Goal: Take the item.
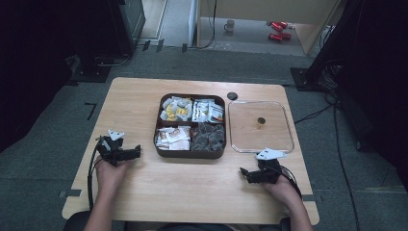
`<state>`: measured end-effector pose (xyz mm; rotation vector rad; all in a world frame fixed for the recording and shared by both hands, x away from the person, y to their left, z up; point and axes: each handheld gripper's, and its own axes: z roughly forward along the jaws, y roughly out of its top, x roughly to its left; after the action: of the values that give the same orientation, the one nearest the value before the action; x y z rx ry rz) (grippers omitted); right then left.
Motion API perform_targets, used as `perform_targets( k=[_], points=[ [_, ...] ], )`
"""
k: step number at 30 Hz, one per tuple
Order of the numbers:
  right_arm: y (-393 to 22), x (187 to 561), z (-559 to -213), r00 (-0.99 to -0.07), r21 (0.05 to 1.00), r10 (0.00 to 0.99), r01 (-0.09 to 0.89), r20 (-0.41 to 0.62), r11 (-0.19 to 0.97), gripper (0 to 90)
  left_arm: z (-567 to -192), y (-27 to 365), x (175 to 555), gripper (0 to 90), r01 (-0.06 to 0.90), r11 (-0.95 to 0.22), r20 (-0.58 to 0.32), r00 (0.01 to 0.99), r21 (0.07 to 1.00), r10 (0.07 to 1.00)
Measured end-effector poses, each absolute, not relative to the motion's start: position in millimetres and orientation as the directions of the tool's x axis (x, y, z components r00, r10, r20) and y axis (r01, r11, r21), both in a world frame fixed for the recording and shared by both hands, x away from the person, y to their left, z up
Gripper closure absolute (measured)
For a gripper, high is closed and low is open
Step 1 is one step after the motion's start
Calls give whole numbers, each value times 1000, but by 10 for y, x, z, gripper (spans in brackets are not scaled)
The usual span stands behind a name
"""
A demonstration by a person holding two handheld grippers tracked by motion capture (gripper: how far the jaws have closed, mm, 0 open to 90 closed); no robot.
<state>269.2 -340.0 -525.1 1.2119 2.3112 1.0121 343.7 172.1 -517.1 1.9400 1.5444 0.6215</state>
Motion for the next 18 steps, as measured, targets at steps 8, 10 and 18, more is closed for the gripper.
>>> perform_targets(
  k=[8,10,18],
  points=[
    [-3395,2681,-5252,-579,727,815,572,30,380,78,-5115,1729,3432,167,697,-167,-36,267,697,963],
    [-3395,2681,-5252,-579,727,815,572,29,380,78,-5106,1735,3437,172,702,-164,-48,272,693,961],
    [-3396,2681,-5252,-579,727,815,572,29,380,78,-5021,1698,3454,232,702,-187,-77,326,687,942]
  ],
)
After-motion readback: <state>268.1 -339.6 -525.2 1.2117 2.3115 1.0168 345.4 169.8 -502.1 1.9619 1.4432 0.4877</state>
